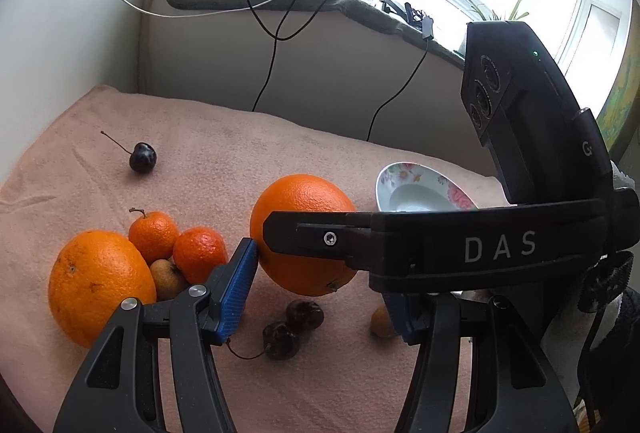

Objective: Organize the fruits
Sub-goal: 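Close the right gripper on the large smooth orange and lift it, then carry the orange over the white floral plate and lower it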

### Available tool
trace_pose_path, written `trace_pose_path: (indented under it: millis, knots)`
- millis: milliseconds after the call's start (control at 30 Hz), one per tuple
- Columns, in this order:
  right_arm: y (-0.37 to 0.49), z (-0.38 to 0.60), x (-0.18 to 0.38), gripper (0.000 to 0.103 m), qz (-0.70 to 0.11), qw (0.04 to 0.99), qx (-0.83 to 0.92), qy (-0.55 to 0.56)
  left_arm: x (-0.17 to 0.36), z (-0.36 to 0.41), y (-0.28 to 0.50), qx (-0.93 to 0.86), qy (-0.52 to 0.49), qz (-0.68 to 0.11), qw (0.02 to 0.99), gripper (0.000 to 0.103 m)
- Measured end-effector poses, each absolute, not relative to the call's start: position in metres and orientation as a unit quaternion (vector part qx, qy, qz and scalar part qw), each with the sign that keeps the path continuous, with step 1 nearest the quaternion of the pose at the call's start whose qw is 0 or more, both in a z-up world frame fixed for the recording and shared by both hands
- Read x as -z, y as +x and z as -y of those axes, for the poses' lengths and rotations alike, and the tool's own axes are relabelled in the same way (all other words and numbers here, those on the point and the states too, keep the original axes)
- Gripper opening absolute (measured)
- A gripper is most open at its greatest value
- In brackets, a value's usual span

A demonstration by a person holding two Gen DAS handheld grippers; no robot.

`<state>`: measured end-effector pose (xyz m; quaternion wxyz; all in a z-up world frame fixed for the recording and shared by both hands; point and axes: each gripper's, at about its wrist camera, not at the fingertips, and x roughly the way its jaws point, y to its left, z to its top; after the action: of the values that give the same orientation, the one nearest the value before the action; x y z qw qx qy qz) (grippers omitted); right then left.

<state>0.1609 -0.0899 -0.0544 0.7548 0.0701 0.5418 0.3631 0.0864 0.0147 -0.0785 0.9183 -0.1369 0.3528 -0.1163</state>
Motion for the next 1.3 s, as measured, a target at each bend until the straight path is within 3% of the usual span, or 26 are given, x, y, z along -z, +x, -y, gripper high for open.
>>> trace_pose_path:
  millis: [633,1300]
  knots:
    - [0.147,0.158,0.036,0.072,-0.524,0.780,-0.328,0.096,0.062,0.042,0.090,0.164,-0.112,-0.339,0.919,0.058]
    - [0.145,0.214,0.053,0.072,-0.539,0.784,-0.285,0.115,0.066,0.101,0.102,0.207,-0.105,-0.372,0.899,0.058]
